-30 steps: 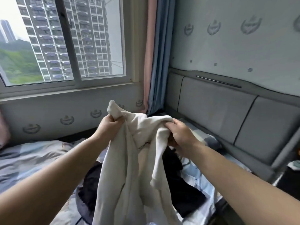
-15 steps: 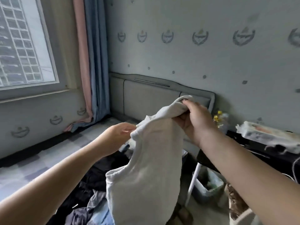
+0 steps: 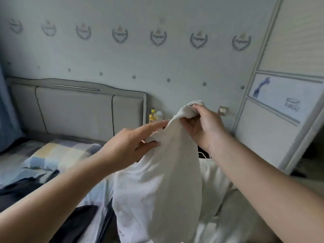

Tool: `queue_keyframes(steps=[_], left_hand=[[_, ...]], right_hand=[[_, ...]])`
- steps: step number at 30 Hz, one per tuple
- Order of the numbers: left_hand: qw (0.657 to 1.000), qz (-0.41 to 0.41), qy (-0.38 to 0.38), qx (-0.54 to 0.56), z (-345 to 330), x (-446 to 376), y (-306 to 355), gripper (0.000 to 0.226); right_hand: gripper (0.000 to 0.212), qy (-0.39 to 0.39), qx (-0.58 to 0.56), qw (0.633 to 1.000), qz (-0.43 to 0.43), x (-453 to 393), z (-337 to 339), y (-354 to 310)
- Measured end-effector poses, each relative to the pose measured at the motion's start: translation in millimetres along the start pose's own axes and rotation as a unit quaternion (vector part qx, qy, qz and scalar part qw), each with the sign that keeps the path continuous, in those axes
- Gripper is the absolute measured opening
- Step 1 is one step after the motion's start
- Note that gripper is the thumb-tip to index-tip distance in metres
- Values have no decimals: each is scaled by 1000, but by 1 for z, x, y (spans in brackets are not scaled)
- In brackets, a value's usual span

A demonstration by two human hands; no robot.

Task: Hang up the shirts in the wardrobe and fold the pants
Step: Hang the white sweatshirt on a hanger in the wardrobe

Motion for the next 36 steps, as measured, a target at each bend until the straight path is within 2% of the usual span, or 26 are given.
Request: queue_keyframes(steps=[4,8,12,16,20,23,24,27,28,34,36], left_hand=[[981,-156,-48,105,-65,-41,55,51],[952,-183,-111,218,-141,-75,88,27],[919,-108,-165,343,-224,-103,115,16],[862,-18,-224,454,-299,-129,143,15],[824,51,-287,486,-364,-154,167,22],[789,85,-325,514,-398,-165,187,22],[764,106,-344,535,-407,-167,193,24],[635,217,-431,603,-435,-163,211,35],[610,246,-447,606,-443,-161,216,39],[550,292,-498,603,-479,-168,244,54],[540,298,-501,607,-488,-177,252,52]], right_hand=[[25,85,7,996,11,-8,76,-32],[20,177,33,983,19,-4,150,-48],[18,237,149,960,11,5,221,-61],[14,307,199,929,54,14,272,-81],[24,332,348,870,105,27,312,-101],[24,345,465,808,109,39,332,-101],[32,364,486,787,112,43,339,-98],[43,423,520,728,143,54,353,-95],[43,435,531,711,151,56,356,-95],[38,502,556,648,137,65,389,-106],[32,531,555,627,129,64,403,-113]])
Point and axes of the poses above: each hand's wrist, its own x-axis away from the middle knuckle, its own z-axis out of the back of the hand, y = z × x, the point moved 4 cm from there along -x, towards the middle knuckle, and after that the axes turned 6 degrees about y, right-handed, at the moved point
